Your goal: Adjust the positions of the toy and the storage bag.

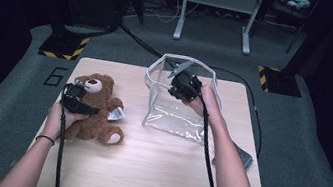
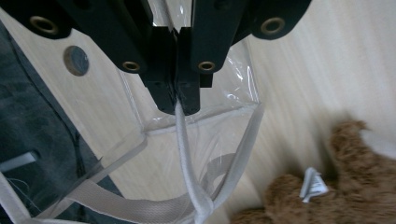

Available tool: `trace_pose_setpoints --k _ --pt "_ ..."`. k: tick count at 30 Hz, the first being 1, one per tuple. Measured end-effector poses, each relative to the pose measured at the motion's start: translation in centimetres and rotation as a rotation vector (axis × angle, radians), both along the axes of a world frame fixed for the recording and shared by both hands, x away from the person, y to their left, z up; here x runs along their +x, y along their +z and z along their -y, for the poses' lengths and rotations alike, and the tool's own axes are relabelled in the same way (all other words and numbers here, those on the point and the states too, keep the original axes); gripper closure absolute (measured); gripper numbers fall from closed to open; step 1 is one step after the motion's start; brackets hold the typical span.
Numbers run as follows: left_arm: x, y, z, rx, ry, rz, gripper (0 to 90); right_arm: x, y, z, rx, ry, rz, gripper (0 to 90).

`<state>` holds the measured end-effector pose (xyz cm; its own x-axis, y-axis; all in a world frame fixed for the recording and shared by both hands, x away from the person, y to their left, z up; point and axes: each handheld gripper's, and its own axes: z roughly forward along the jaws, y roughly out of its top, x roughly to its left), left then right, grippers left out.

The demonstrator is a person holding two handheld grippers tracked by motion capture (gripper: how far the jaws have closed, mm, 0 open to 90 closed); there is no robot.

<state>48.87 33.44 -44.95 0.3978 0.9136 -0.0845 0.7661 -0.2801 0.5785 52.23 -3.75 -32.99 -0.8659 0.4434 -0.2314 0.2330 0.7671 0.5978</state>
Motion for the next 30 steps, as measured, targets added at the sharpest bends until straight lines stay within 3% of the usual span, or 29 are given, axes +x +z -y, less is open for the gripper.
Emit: trace_pose_setpoints --k 17,20,21,25,30 --pt "0.0 0.0 -0.1 0.004 -0.005 0.005 29.1 -4.4 0.0 -0.2 0.003 0.182 -0.006 88.3" --pt "0.0 0.0 0.0 -0.001 0.003 0.004 29.1 -4.7 0.0 -0.1 0.007 0.184 -0.007 87.7" --pt "0.0 0.0 0.0 0.001 0.002 0.003 29.0 -4.7 0.0 -0.1 0.011 0.171 -0.001 84.6" --pt "0.0 0.0 -0.1 0.004 -0.004 0.005 28.9 -5.0 0.7 0.5 0.073 0.079 -0.028 51.6" --pt "0.0 0.0 0.0 0.004 0.002 0.005 28.3 -7.2 2.1 2.1 0.165 -0.011 0.013 21.8"
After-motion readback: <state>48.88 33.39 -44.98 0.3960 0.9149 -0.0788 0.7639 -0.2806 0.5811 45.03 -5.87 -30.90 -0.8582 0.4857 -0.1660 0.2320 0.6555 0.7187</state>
